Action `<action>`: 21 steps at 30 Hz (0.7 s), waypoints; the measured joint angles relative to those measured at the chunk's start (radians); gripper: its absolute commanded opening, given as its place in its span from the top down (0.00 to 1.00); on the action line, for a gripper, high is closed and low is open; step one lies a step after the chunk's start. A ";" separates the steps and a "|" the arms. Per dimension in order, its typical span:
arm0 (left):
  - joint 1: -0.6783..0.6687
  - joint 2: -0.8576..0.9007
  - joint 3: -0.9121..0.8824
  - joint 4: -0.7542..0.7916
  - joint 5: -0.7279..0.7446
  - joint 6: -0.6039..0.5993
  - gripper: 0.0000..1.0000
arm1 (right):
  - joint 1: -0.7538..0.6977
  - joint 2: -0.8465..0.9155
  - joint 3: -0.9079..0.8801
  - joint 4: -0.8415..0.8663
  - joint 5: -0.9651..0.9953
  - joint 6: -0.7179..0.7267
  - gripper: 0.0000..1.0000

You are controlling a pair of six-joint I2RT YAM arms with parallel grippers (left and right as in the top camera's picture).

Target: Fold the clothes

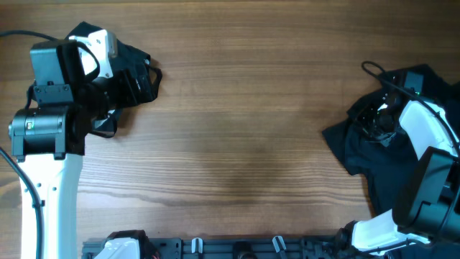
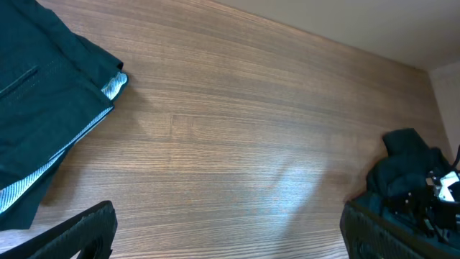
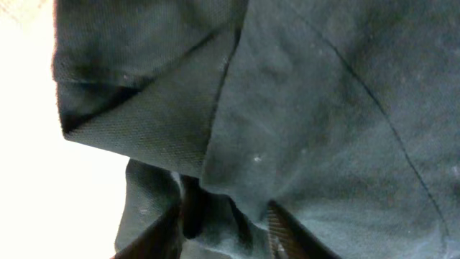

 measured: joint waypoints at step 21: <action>0.004 -0.090 0.000 0.193 0.003 0.000 0.01 | 0.229 -0.305 0.617 -0.052 -0.282 -0.068 0.96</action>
